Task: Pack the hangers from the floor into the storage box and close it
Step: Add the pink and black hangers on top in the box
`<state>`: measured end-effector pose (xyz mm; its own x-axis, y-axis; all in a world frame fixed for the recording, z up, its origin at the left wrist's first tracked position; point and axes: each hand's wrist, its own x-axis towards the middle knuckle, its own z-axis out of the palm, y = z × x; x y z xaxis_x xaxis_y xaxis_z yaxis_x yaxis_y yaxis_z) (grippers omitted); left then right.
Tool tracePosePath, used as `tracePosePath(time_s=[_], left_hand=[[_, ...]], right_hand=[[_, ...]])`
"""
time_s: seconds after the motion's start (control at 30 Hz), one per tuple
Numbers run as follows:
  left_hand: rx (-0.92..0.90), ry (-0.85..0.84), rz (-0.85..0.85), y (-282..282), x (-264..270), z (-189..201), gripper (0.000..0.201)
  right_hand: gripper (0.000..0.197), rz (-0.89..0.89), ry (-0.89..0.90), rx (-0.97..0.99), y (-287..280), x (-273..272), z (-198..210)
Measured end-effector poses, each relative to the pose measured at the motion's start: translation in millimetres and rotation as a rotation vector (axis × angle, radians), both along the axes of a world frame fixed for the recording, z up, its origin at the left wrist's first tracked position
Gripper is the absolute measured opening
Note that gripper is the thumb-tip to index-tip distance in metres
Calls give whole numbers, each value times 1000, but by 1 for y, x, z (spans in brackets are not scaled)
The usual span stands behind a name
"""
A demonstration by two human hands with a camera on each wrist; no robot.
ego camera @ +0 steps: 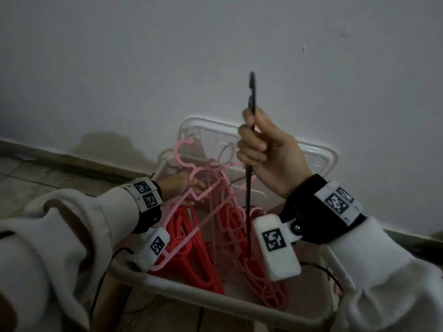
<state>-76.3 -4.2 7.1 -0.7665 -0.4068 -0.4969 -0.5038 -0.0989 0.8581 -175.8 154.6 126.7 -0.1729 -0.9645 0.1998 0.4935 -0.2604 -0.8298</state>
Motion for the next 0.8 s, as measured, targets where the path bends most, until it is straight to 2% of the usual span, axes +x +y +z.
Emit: tracePosePath(time_s=[0.1, 0.2, 0.37, 0.43, 0.5, 0.6, 0.67, 0.73, 0.8], left_hand=[[16, 12, 3, -4, 3, -4, 24], [7, 30, 11, -8, 6, -6, 21], [-10, 11, -24, -12, 11, -2, 24], [-32, 41, -25, -14, 19, 0, 22], [-54, 62, -83, -16, 23, 5, 18], [108, 131, -30, -21, 26, 12, 11], [210, 161, 16, -19, 28, 18, 15], [254, 158, 15, -19, 30, 16, 16], [267, 151, 66, -20, 32, 13, 17]], right_hand=[[15, -88, -154, 2, 2, -18, -10], [13, -71, -77, 15, 3, -26, -9], [10, 54, 415, 103, -6, 7, 4], [26, 126, 671, 152, -9, 28, 4], [31, 272, 922, 213, -12, 41, 0], [14, 444, 1355, 291, -16, 42, -19], [17, 477, 1663, 370, -15, 34, -39], [23, 516, 1791, 442, -13, 30, -56], [24, 578, 1773, 441, -13, 34, -69]])
